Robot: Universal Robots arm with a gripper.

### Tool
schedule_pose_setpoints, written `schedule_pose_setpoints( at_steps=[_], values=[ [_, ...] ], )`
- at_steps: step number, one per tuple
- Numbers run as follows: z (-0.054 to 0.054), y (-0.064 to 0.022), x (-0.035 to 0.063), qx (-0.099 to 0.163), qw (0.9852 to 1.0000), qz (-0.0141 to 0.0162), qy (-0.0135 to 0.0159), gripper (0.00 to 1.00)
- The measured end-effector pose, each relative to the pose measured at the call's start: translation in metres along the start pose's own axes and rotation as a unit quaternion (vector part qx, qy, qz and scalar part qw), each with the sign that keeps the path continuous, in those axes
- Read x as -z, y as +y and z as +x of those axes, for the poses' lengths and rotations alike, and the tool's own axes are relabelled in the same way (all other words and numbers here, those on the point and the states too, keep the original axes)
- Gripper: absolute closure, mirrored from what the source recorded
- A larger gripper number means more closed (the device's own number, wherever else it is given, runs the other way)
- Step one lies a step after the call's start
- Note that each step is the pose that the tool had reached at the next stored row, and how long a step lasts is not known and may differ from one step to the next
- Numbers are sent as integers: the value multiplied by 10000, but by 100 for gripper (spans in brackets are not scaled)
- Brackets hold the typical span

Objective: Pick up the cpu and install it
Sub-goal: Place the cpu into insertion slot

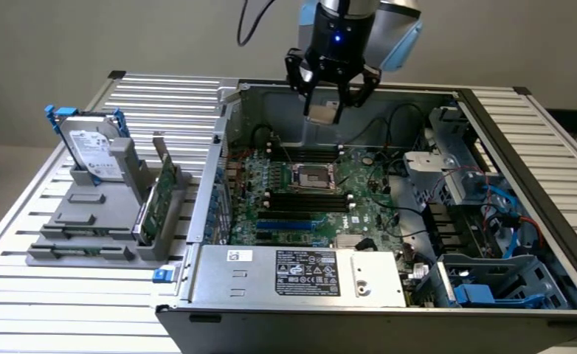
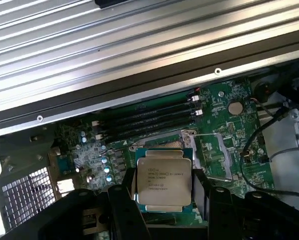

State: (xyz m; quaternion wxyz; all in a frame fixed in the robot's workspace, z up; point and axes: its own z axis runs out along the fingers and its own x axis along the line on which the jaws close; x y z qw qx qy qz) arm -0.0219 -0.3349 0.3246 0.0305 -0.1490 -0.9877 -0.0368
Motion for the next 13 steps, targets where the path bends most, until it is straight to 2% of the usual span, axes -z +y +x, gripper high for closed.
schedule_pose_setpoints(
  at_steps=[4, 7, 10, 13],
  values=[
    [-3, -3, -41, -367, 9993, -26, -23, 45],
    [-4, -4, -59, -637, 9980, -45, -41, 45],
    [-5, -5, -70, -905, 9959, -64, -58, 45],
    [-6, -5, -80, -1180, 9930, -84, -75, 45]
  ],
)
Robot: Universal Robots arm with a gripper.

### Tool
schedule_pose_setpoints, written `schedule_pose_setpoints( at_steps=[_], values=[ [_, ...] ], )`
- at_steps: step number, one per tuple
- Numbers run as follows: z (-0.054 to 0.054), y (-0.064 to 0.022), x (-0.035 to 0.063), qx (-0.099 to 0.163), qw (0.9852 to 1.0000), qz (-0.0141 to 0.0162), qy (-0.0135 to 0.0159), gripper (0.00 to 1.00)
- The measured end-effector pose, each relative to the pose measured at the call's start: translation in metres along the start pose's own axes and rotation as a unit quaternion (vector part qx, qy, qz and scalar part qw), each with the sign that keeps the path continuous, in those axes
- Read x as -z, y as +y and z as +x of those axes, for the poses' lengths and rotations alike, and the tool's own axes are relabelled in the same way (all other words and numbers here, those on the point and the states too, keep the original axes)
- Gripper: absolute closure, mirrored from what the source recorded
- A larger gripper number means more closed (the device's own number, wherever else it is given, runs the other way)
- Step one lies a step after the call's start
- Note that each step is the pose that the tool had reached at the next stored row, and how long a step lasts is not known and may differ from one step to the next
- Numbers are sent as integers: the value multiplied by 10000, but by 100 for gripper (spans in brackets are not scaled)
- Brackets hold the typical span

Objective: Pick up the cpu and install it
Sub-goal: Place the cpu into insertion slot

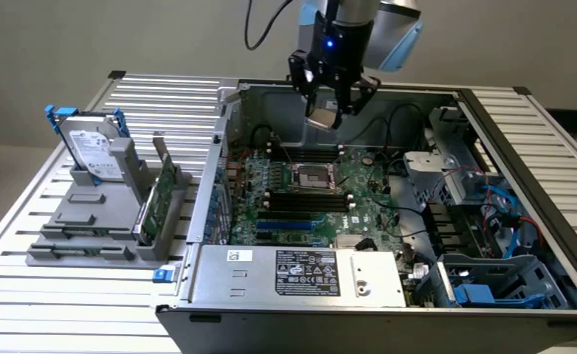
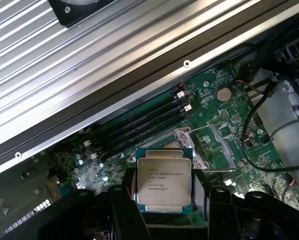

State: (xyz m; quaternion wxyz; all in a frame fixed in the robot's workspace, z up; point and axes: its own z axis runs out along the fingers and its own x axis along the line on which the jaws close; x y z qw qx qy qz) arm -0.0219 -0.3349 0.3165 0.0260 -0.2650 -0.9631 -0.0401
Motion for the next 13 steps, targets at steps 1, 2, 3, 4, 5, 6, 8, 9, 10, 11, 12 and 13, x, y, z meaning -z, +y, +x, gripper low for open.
schedule_pose_setpoints(
  at_steps=[1, 2, 3, 4, 5, 6, 8, 9, 10, 11, 12, 13],
  values=[
    [0, 0, -3, -90, 10000, -7, -6, 45],
    [0, 0, -7, -179, 9998, -14, -11, 45],
    [-1, 0, -9, -272, 9996, -20, -18, 45],
    [-1, -1, -13, -360, 9993, -26, -23, 45],
    [-1, -1, -16, -450, 9990, -33, -29, 45],
    [-1, -1, -19, -539, 9985, -39, -35, 45],
    [-2, -1, -25, -718, 9974, -52, -46, 45],
    [-2, -2, -28, -810, 9967, -58, -52, 45],
    [-2, -2, -31, -905, 9959, -65, -58, 45],
    [-2, -2, -34, -994, 9950, -72, -63, 45],
    [-3, -2, -37, -1083, 9941, -78, -69, 45],
    [-3, -2, -40, -1171, 9931, -84, -75, 45]
  ],
)
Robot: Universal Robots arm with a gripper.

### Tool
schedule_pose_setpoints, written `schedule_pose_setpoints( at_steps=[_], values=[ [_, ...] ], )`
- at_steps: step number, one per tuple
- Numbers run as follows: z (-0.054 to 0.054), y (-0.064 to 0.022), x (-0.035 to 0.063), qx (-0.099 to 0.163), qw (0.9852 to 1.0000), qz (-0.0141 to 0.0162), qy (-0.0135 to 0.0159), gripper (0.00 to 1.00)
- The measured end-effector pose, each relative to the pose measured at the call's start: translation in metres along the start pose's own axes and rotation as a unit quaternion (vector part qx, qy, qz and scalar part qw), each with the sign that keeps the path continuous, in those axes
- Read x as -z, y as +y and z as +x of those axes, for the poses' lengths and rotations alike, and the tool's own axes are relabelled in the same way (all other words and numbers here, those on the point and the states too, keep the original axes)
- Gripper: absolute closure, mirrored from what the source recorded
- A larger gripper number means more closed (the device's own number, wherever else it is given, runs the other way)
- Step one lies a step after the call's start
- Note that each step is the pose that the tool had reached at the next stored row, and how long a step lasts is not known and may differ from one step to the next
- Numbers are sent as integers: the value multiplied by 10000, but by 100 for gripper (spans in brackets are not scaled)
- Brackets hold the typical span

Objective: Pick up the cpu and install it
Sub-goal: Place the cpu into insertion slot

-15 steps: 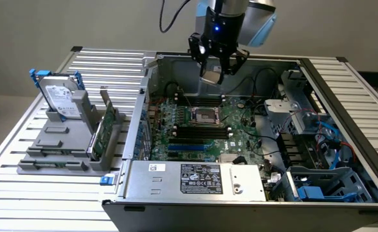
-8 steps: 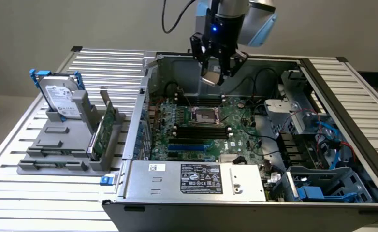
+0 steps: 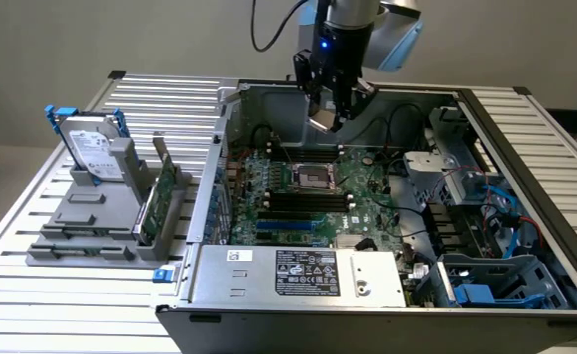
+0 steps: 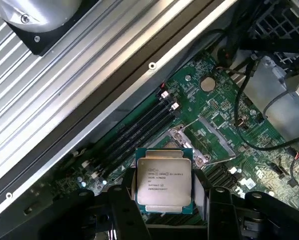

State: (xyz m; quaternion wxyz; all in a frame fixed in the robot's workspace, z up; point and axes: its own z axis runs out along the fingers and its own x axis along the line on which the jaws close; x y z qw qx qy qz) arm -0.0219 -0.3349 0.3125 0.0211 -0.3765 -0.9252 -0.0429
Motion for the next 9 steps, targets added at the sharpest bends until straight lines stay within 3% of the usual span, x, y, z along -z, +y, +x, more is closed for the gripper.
schedule_pose_setpoints(
  at_steps=[4, 9],
  values=[
    [-1, -1, -9, -361, 9993, -25, -23, 45],
    [-1, -1, -18, -806, 9967, -58, -51, 45]
  ],
)
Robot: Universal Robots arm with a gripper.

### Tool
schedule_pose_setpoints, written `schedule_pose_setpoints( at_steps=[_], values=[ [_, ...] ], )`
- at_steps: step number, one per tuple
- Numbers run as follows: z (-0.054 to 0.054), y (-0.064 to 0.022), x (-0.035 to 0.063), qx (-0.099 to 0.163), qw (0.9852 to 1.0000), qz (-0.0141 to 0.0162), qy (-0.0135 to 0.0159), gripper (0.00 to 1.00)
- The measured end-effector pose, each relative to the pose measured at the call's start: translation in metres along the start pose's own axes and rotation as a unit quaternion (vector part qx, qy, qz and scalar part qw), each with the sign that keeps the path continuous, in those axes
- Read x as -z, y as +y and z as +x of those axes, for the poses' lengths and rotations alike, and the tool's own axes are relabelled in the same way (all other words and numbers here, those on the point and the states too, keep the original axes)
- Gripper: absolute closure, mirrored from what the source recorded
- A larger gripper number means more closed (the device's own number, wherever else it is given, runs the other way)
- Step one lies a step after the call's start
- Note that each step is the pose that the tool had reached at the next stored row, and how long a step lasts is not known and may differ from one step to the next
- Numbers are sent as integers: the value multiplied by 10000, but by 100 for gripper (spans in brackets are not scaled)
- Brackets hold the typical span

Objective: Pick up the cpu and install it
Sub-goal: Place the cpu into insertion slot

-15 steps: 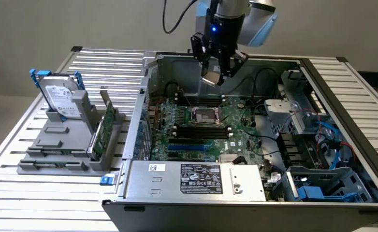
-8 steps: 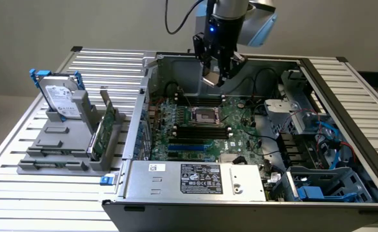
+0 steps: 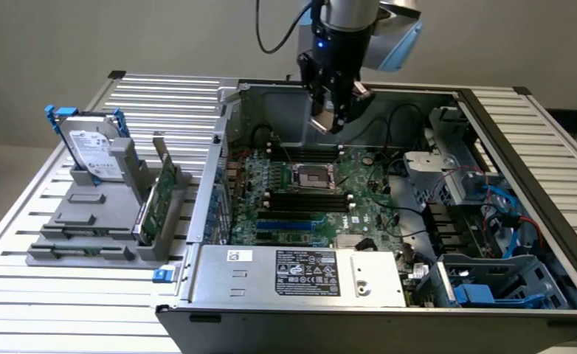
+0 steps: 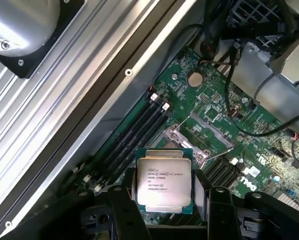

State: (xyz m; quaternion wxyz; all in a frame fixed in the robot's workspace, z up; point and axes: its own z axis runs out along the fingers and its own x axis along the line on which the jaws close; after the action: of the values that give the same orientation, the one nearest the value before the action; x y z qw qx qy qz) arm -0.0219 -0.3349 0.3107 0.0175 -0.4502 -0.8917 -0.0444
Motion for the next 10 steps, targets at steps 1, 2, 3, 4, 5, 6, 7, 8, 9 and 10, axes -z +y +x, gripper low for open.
schedule_pose_setpoints(
  at_steps=[1, 2, 3, 4, 5, 6, 7, 8, 9, 10],
  values=[
    [0, 0, -2, -90, 10000, -6, -6, 45],
    [0, 0, -4, -185, 9998, -13, -12, 45],
    [0, 0, -6, -277, 9996, -20, -17, 45],
    [-1, 0, -7, -366, 9993, -26, -23, 45],
    [-1, -1, -9, -453, 9990, -32, -29, 45],
    [0, -1, -9, -524, 9986, -37, -32, 45],
    [0, -2, -9, -587, 9983, -42, -34, 45],
    [1, -2, -10, -651, 9979, -46, -37, 45],
    [1, -2, -10, -718, 9974, -49, -40, 45],
    [1, -3, -10, -786, 9969, -53, -43, 45]
  ],
)
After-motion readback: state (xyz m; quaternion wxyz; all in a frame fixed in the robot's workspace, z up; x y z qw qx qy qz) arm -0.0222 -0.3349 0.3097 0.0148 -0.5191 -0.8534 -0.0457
